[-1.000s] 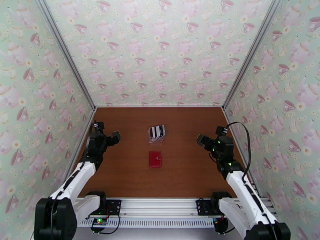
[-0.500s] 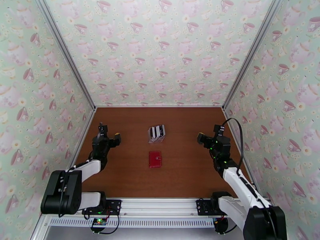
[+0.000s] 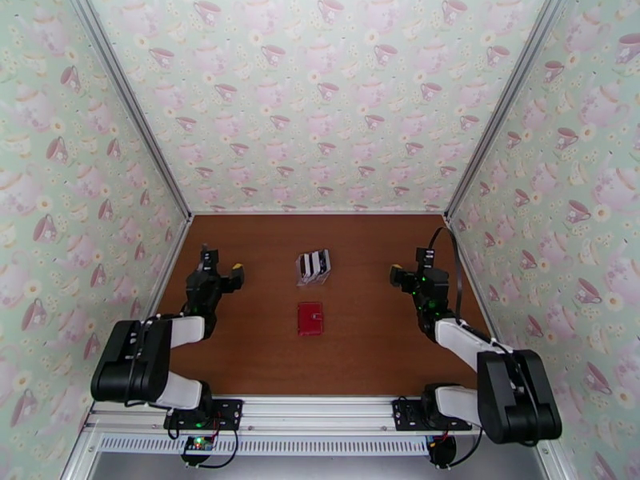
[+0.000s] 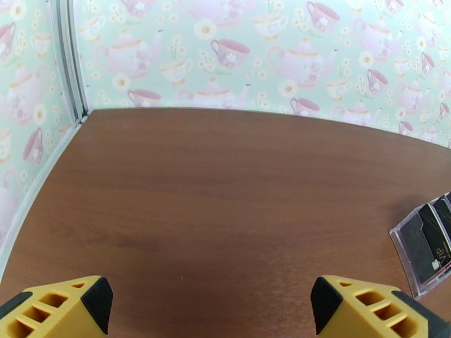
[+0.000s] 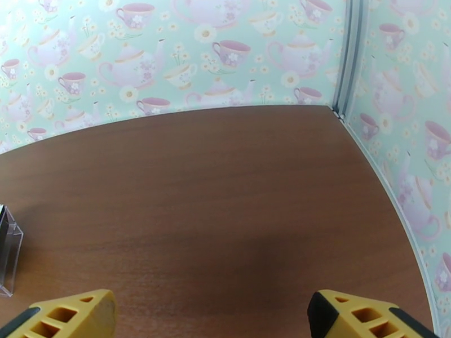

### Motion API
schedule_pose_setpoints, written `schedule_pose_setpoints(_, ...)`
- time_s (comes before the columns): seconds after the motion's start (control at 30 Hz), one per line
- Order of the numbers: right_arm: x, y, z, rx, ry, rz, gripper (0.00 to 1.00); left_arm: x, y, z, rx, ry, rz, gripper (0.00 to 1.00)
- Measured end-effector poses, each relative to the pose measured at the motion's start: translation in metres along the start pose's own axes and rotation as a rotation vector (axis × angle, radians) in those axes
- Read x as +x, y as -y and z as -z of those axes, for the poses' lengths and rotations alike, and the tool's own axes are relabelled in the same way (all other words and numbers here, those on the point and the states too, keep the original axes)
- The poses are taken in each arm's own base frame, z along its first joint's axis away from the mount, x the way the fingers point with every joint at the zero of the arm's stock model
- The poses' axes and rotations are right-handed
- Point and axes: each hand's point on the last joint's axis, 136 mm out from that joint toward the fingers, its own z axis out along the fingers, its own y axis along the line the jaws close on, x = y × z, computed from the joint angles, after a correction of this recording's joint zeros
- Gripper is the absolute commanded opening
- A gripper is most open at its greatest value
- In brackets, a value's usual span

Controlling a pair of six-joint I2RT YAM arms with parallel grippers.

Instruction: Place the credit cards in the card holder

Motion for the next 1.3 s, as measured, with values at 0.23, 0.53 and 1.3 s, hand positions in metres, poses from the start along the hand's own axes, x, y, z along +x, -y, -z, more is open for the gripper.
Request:
schedule_pose_setpoints(0.23,-0.002,-0.002,-0.007,-0.008,0.056,0.019,0.93,0.008,0.004,0.001,0.011,-0.01,-0.012,1.0)
schedule_pose_setpoints(0.53,0.024,-0.007,-0.025,-0.039,0.048,0.033,0.94,0.004,0.005,0.001,0.012,0.005,-0.012,1.0)
schedule_pose_setpoints(1.3,0.016,-0.002,-0.023,-0.005,0.088,0.028,1.0,0.005,0.004,0.001,0.011,0.005,-0.016,1.0)
